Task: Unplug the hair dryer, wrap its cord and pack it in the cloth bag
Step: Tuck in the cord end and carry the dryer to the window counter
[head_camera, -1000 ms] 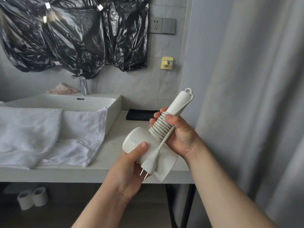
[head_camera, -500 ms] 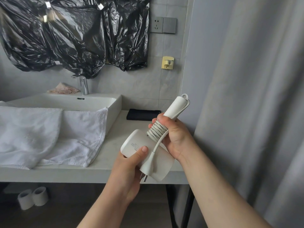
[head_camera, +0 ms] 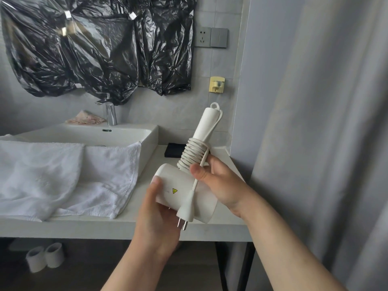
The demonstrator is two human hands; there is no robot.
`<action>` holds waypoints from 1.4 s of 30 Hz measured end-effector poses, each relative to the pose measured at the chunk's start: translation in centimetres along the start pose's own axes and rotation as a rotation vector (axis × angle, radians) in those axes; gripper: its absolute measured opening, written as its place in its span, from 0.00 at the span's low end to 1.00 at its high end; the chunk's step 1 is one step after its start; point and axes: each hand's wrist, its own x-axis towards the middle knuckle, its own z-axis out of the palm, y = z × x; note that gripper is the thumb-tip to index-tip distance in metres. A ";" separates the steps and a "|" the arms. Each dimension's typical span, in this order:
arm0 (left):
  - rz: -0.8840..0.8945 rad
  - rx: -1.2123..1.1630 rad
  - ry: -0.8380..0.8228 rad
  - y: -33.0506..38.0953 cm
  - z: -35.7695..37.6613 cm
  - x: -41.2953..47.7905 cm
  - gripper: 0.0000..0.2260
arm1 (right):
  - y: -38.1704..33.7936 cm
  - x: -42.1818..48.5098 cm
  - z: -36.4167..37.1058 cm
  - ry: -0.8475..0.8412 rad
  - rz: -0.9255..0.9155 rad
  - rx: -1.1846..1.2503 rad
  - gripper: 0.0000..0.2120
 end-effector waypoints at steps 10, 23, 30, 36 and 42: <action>-0.005 0.276 -0.095 1.5 0.0 -0.2 0.11 | -1.0 -0.3 -1.1 -0.056 -0.008 -0.146 0.19; 0.094 0.099 0.020 2.2 0.2 -0.7 0.11 | 1.7 -2.4 0.4 0.192 0.137 0.150 0.24; 0.066 0.463 -0.051 2.3 -1.8 -0.5 0.16 | 3.2 -2.8 0.8 0.273 0.113 0.259 0.16; 0.089 0.553 -0.048 1.6 -3.7 0.5 0.19 | 5.5 -2.5 0.6 0.294 0.131 0.297 0.14; 0.077 0.555 -0.044 0.0 -4.6 4.0 0.18 | 8.2 -0.9 -1.0 0.305 0.172 0.291 0.17</action>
